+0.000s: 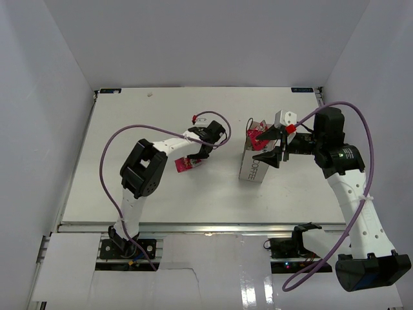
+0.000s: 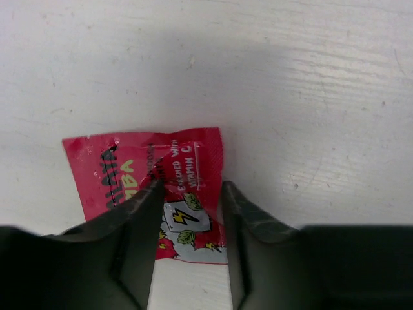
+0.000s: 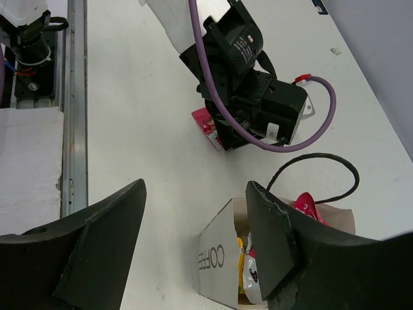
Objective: Place the snacks into the paper bag
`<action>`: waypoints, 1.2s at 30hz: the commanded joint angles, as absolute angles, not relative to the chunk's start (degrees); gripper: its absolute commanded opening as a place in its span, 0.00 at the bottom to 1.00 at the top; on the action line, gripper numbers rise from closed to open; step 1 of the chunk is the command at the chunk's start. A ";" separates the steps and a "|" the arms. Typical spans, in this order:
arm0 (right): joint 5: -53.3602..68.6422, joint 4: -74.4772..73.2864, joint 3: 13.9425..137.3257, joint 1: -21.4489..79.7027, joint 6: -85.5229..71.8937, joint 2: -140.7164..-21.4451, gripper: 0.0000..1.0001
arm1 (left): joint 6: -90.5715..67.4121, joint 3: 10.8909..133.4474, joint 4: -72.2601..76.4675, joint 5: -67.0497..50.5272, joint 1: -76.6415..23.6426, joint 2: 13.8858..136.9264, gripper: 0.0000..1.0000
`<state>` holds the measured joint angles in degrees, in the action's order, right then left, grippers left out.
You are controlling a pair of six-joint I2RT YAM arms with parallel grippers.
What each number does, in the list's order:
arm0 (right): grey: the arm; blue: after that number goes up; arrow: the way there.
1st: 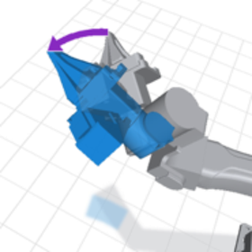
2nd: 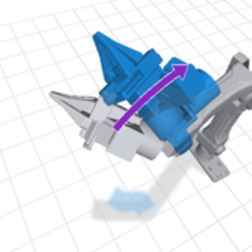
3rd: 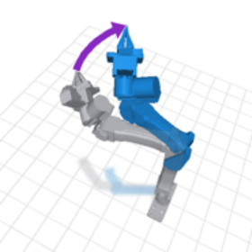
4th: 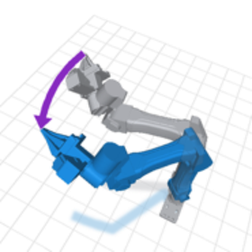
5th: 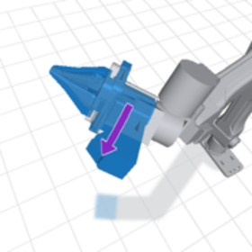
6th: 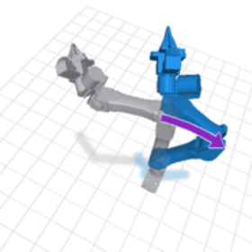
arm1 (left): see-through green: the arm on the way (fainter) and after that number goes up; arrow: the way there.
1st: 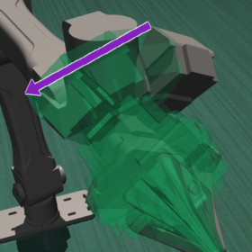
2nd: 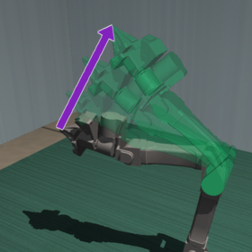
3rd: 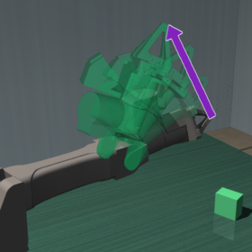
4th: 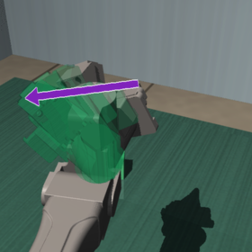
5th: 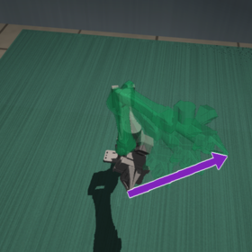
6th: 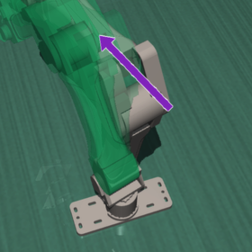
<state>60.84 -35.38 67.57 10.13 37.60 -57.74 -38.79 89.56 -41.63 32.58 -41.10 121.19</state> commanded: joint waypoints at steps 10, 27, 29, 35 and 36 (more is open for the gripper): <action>62.40 -33.31 67.32 9.58 36.30 -56.25 0.70 | -41.23 83.76 -42.19 26.02 -41.31 117.42 0.08; 67.33 -52.90 69.26 13.18 63.36 -57.92 0.79 | -26.72 60.83 -20.05 -17.12 -39.73 81.84 0.00; 65.66 -53.61 69.26 15.19 65.82 -58.53 0.79 | -26.54 59.07 -19.08 -20.90 -39.38 78.42 0.00; 64.16 -51.95 70.40 16.88 64.87 -60.12 0.79 | -26.54 58.36 -18.02 -26.62 -39.11 72.43 0.00; 63.73 -50.81 70.84 16.88 63.65 -60.03 0.79 | -26.72 59.14 -17.58 -27.24 -39.02 71.03 0.00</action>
<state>64.31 -51.77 67.79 16.62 63.64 -59.94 -27.24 58.43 -20.49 -21.45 -39.35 74.98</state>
